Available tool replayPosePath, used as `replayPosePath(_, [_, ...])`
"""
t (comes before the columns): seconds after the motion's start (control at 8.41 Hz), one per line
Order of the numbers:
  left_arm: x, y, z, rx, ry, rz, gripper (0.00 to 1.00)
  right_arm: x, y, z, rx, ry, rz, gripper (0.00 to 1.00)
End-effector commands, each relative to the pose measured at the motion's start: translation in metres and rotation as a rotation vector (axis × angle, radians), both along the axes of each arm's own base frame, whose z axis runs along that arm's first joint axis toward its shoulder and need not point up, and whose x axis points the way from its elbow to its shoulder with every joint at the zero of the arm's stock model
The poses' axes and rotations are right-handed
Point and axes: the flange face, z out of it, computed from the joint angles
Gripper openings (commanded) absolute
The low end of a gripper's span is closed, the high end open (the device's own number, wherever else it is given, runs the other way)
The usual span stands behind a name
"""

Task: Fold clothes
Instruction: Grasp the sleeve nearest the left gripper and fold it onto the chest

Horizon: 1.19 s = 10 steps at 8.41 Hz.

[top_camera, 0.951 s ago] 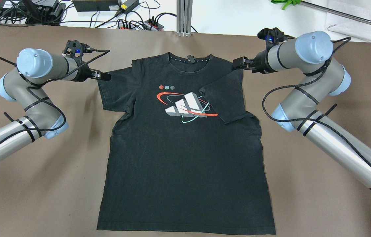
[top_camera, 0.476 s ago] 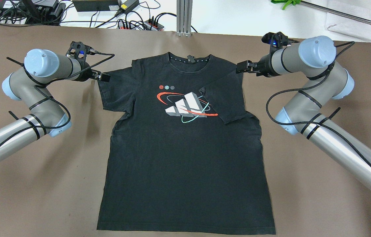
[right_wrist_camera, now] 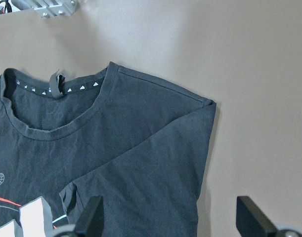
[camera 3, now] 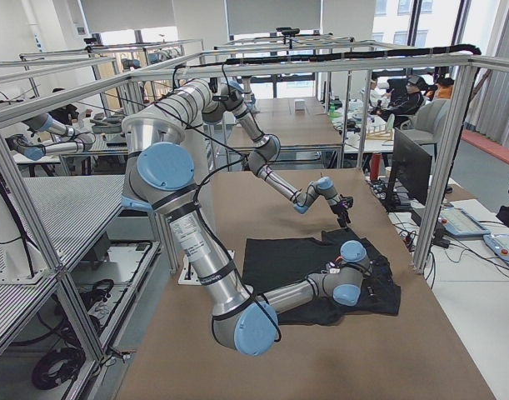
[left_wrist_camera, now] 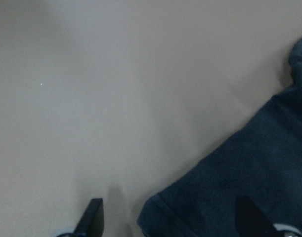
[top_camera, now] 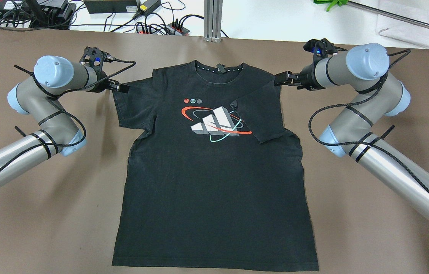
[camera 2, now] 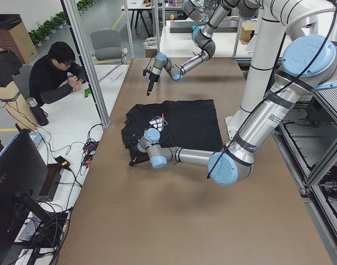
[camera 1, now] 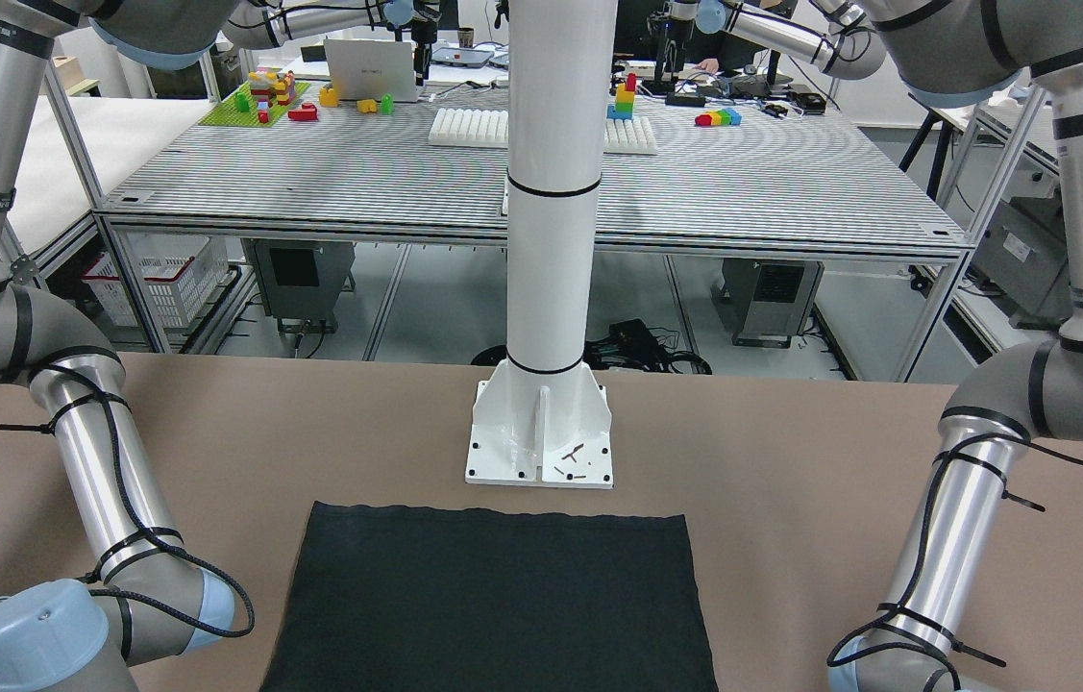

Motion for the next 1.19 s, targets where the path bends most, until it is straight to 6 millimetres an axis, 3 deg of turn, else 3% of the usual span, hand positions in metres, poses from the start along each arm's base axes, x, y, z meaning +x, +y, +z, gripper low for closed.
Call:
replayPosePath(0.0, [0.004, 0.002, 0.0, 0.002, 0.001, 0.005, 0.93, 0.0, 0.0, 0.001, 0.002, 0.005, 0.01, 0.94])
replayPosePath(0.24, [0.006, 0.005, 0.001, 0.002, 0.001, 0.008, 0.85, -0.002, 0.001, -0.001, 0.004, 0.003, 0.009, 0.94])
replayPosePath(0.36, [0.012, 0.009, 0.003, 0.0, -0.002, 0.017, 0.73, -0.003, 0.002, 0.001, 0.004, 0.004, 0.007, 0.94])
replayPosePath(0.59, [0.015, 0.011, 0.003, 0.001, -0.001, 0.02, 0.46, -0.005, 0.003, 0.0, 0.004, 0.003, 0.004, 0.94])
replayPosePath(0.71, [0.015, 0.011, 0.002, 0.003, 0.001, 0.022, 0.28, -0.006, 0.004, 0.0, 0.004, 0.003, 0.003, 0.94])
replayPosePath(0.83, [0.013, 0.01, -0.013, 0.017, 0.021, 0.016, 0.06, -0.006, 0.004, 0.0, 0.004, 0.003, 0.003, 0.94])
replayPosePath(0.95, [0.01, 0.011, -0.03, 0.03, 0.041, 0.016, 0.0, -0.006, 0.004, 0.001, 0.003, 0.004, 0.003, 0.94])
replayPosePath(1.07, [0.007, 0.009, -0.034, 0.029, 0.048, 0.011, 0.0, -0.006, 0.004, 0.002, 0.003, 0.004, 0.003, 0.94])
